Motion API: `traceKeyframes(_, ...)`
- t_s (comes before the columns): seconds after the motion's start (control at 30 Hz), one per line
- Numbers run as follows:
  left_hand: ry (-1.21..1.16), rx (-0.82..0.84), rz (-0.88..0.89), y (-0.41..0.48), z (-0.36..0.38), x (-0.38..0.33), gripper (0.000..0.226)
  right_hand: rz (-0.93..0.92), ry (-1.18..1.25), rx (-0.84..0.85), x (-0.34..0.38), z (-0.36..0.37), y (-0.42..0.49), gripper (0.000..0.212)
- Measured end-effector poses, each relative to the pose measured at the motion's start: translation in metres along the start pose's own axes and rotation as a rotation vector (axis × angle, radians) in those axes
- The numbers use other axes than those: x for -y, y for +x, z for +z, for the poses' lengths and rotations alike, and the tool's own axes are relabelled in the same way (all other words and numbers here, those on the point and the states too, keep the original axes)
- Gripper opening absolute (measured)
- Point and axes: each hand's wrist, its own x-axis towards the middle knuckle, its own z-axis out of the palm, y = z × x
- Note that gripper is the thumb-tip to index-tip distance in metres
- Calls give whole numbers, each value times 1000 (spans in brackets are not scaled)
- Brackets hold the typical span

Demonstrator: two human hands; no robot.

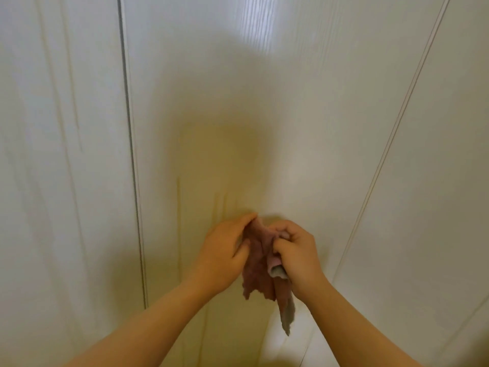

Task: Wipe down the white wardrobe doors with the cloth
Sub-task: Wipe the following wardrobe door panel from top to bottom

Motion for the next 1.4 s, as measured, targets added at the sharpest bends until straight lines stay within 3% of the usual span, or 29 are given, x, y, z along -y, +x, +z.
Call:
traceKeyframes(0.07,-289,-13,-290,-2,-17,-3,25,28,77,27,6,14,4,33)
traceKeyframes(0.17,-585,33,-605,-3,-37,-5,25,22,104,51,8,30,9,29)
traceKeyframes(0.23,-569,48,-687,-1,-50,-7,18,20,101,66,9,39,11,26)
traceKeyframes(0.33,-522,-55,-762,2,-73,-6,7,-12,-78,96,11,53,13,17)
traceKeyframes(0.43,-350,-112,-715,3,-94,3,15,-87,-305,145,14,69,11,12)
traceKeyframes(0.53,210,-195,-589,-1,-106,4,18,-246,-499,166,24,85,8,14)
traceKeyframes(0.6,442,-311,-463,-2,-114,4,17,-341,-563,160,32,94,7,15)
traceKeyframes(0.7,496,-414,-450,16,-121,3,16,-457,-636,13,49,94,14,14)
traceKeyframes(0.9,233,-567,-301,43,-96,12,28,-618,-794,-245,72,55,33,22)
traceKeyframes(1.03,437,-513,-71,22,-64,40,56,-916,-944,-442,61,38,41,31)
traceKeyframes(1.2,810,-388,211,25,-68,63,45,-1057,-1128,-454,46,27,54,45)
traceKeyframes(1.33,820,-433,184,47,-69,60,45,-1069,-1211,-449,35,26,61,48)
traceKeyframes(1.4,840,-355,238,24,-53,74,46,-1070,-1213,-446,32,26,64,50)
